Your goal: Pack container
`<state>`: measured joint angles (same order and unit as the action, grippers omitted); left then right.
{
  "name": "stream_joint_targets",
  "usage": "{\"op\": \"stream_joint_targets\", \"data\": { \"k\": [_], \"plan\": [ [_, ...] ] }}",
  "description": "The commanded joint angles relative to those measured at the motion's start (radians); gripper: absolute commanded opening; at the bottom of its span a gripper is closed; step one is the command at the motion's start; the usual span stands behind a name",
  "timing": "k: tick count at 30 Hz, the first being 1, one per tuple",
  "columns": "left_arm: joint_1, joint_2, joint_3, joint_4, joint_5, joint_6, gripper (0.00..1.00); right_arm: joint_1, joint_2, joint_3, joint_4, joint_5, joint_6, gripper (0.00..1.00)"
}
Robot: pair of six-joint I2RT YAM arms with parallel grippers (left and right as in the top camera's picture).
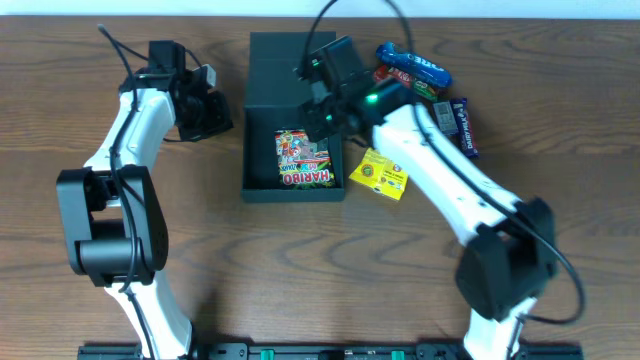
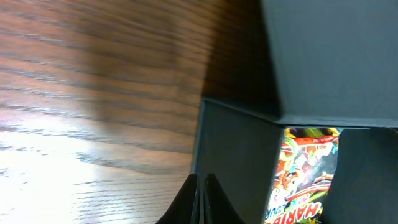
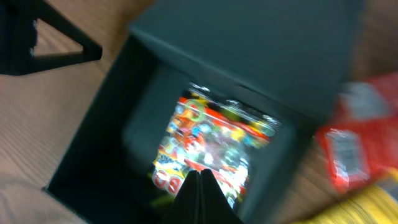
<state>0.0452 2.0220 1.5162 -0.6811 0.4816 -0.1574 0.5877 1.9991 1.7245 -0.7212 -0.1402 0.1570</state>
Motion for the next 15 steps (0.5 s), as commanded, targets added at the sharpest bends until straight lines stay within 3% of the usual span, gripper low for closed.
{"op": "stream_joint_targets", "data": {
  "k": [1, 15],
  "plan": [
    [0.013, 0.010, 0.011, -0.011, -0.013, -0.001, 0.06, 0.023, 0.070, -0.006, 0.035, -0.033, -0.031, 0.01],
    [0.014, 0.010, 0.011, -0.025, -0.013, 0.004, 0.06, 0.036, 0.228, -0.006, 0.100, -0.096, -0.032, 0.01]
  ]
}}
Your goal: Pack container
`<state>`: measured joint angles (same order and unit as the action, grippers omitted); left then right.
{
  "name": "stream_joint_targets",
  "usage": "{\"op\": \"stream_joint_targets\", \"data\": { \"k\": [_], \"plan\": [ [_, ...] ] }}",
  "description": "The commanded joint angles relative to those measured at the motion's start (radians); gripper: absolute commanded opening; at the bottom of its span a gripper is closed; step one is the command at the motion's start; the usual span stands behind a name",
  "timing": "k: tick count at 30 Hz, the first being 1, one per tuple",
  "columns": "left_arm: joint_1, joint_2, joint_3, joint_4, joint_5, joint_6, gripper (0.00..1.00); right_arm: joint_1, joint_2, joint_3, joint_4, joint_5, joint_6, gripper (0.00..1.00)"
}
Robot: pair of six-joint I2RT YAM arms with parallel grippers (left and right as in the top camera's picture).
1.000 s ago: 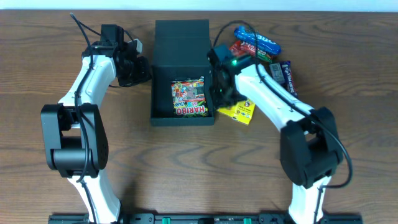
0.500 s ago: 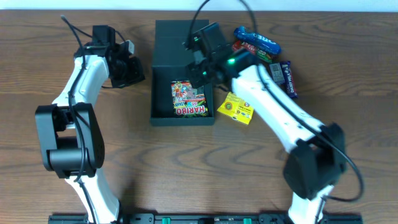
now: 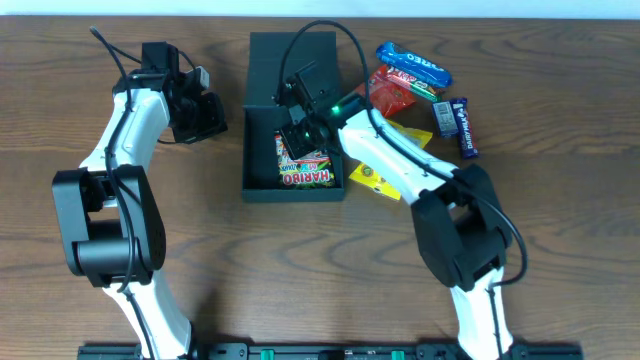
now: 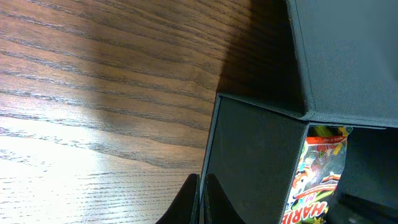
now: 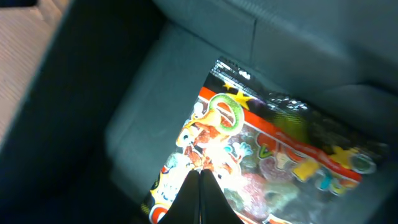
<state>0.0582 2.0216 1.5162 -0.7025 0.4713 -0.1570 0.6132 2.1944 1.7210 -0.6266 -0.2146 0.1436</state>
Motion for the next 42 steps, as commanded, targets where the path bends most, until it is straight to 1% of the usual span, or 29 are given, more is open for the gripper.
{"op": "stream_joint_targets", "data": {
  "k": [1, 7, 11, 13, 16, 20, 25, 28, 31, 34, 37, 42],
  "plan": [
    [0.002, 0.011, 0.011, -0.003, -0.003, 0.003, 0.06, 0.010, 0.042, -0.002, 0.006, -0.021, -0.018, 0.01],
    [0.002, 0.011, 0.011, -0.004, -0.003, 0.003, 0.05, 0.010, 0.092, -0.002, -0.010, -0.005, -0.016, 0.01],
    [0.002, 0.011, 0.011, -0.004, -0.003, 0.003, 0.06, 0.010, 0.094, -0.001, -0.031, 0.134, 0.028, 0.01],
    [0.002, 0.011, 0.011, -0.004, -0.003, 0.003, 0.05, 0.010, 0.094, 0.000, -0.043, 0.171, 0.028, 0.01],
    [0.002, 0.011, 0.011, -0.004, -0.003, 0.003, 0.06, 0.011, 0.094, 0.000, -0.084, 0.235, 0.066, 0.01],
    [0.002, 0.011, 0.011, -0.004, -0.003, 0.003, 0.06, 0.013, 0.094, 0.000, -0.122, 0.266, 0.096, 0.01],
    [0.002, 0.011, 0.011, -0.004, -0.003, 0.003, 0.06, 0.016, 0.093, 0.014, -0.127, 0.267, 0.095, 0.01],
    [0.002, 0.011, 0.011, -0.003, -0.004, 0.003, 0.06, 0.016, 0.089, 0.063, -0.157, 0.262, 0.094, 0.01],
    [0.002, 0.011, 0.011, -0.003, -0.009, 0.003, 0.06, 0.016, 0.072, 0.153, -0.224, 0.259, 0.078, 0.01],
    [0.002, 0.011, 0.011, -0.003, -0.010, 0.003, 0.06, 0.010, 0.034, 0.254, -0.288, 0.258, 0.073, 0.01],
    [0.002, 0.011, 0.011, -0.003, -0.010, 0.003, 0.06, -0.010, -0.029, 0.335, -0.333, 0.252, 0.035, 0.01],
    [0.002, 0.011, 0.011, 0.001, -0.010, 0.003, 0.06, -0.116, -0.130, 0.346, -0.401, 0.252, 0.023, 0.01]
  ]
}}
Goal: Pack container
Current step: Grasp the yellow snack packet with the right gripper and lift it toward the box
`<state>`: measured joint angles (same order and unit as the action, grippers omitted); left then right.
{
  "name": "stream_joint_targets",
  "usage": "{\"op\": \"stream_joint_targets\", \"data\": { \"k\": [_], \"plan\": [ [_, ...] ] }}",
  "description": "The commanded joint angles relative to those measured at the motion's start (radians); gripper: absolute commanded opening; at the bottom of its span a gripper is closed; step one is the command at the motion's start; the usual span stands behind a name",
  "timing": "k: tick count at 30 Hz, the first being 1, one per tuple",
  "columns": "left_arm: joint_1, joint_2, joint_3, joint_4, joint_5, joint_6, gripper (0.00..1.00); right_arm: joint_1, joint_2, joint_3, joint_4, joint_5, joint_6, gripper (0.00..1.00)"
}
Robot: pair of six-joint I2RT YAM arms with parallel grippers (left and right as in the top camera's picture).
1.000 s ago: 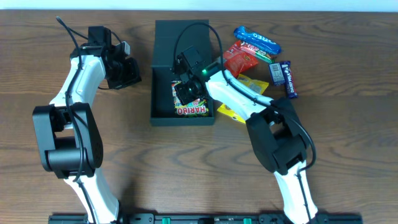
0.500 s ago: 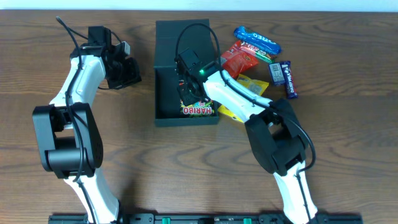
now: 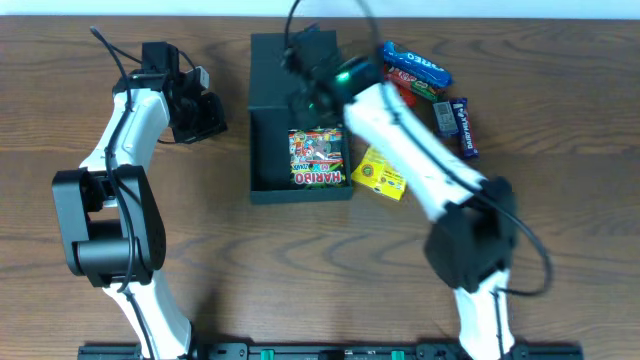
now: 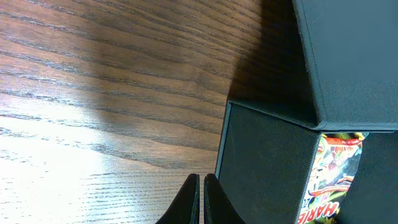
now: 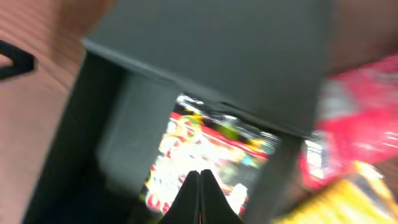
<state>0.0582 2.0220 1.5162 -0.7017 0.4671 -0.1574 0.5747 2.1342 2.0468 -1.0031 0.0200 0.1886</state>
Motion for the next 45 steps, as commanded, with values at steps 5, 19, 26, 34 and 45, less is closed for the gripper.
{"op": "stream_joint_targets", "data": {
  "k": [5, 19, 26, 34, 45],
  "plan": [
    [0.002, 0.010, 0.011, 0.003, -0.006, 0.003, 0.06, -0.265, -0.075, 0.001, -0.139, -0.032, -0.020, 0.02],
    [0.001, 0.010, 0.011, 0.003, -0.006, 0.003, 0.06, -0.478, -0.074, -0.255, -0.106, -0.136, 0.062, 0.55],
    [0.001, 0.010, 0.011, 0.003, -0.005, -0.001, 0.06, -0.480, -0.074, -0.459, -0.009, -0.307, 0.063, 0.66],
    [0.001, 0.010, 0.011, 0.003, -0.005, -0.001, 0.06, -0.476, -0.073, -0.562, 0.092, -0.395, 0.089, 0.73],
    [0.001, 0.010, 0.011, 0.003, -0.006, 0.000, 0.06, -0.449, -0.048, -0.588, 0.159, -0.406, 0.111, 0.64]
  ]
}}
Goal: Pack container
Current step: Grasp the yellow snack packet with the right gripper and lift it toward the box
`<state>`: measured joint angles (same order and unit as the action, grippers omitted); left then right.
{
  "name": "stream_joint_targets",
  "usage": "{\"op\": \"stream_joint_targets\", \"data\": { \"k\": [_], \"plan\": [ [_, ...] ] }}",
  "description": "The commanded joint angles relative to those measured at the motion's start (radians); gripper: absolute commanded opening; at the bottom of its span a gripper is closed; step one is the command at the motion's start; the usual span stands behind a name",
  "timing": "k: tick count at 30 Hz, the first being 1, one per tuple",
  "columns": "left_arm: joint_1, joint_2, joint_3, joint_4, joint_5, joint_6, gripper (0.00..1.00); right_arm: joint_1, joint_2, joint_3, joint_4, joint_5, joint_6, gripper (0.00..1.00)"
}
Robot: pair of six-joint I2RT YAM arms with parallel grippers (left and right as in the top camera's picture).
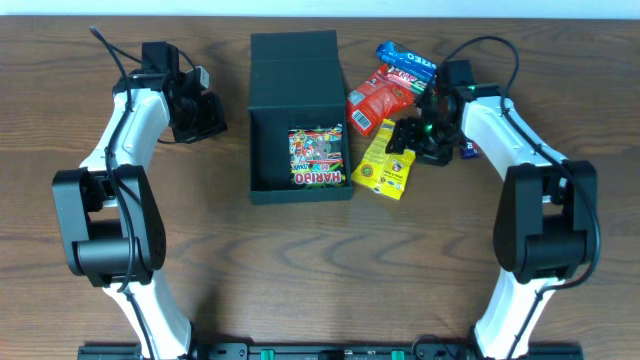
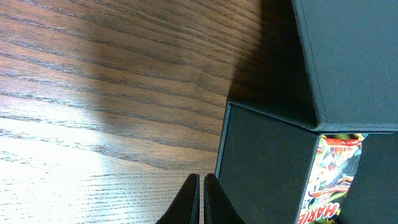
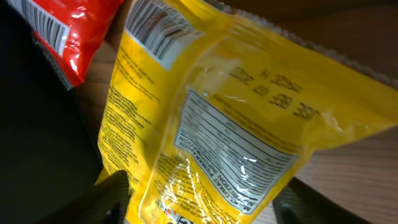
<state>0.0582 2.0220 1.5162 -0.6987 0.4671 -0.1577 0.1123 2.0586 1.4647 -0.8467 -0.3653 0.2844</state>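
A dark open box (image 1: 270,150) sits mid-table with its lid flap folded back, and a Haribo bag (image 1: 316,157) lies flat inside it. The same bag (image 2: 329,180) peeks past the box wall in the left wrist view. Just right of the box lies a yellow snack packet (image 1: 383,165). My right gripper (image 3: 208,196) is open over this yellow packet (image 3: 211,124), with one finger (image 3: 112,193) on each side of it. My left gripper (image 2: 201,186) is shut on nothing and hovers over the table by the box's left wall.
A red packet (image 1: 378,98) and a blue bar (image 1: 405,58) lie behind the yellow packet, right of the box. A dark blue bar (image 1: 468,150) shows partly behind the right arm. Bare wood table (image 1: 300,270) stretches in front of the box.
My right gripper was shut above the box and the Haribo bag; it is now right of the box, open over the yellow packet. The left arm has not moved.
My right gripper was shut above the box with the Haribo bag lying askew inside. Then it was low in the box on the bag. Later the bag lay straight and the box sat slightly further right. Now the gripper straddles the yellow packet.
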Motion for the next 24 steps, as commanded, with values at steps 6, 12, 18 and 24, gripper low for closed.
{"op": "stream_joint_targets", "data": {
  "k": [6, 12, 18, 24],
  "plan": [
    [0.001, 0.010, 0.011, 0.000, -0.005, 0.000, 0.06, 0.015, 0.059, -0.006, 0.005, -0.021, 0.037, 0.08],
    [0.001, 0.010, 0.011, 0.000, -0.006, 0.001, 0.06, 0.007, 0.038, 0.072, -0.051, -0.020, 0.027, 0.01],
    [0.002, 0.010, 0.011, -0.004, -0.006, 0.005, 0.06, 0.023, -0.051, 0.304, -0.157, -0.016, -0.047, 0.01],
    [0.008, 0.010, 0.013, -0.004, -0.006, 0.009, 0.06, 0.123, -0.136, 0.400, -0.117, -0.127, -0.177, 0.01]
  ]
}}
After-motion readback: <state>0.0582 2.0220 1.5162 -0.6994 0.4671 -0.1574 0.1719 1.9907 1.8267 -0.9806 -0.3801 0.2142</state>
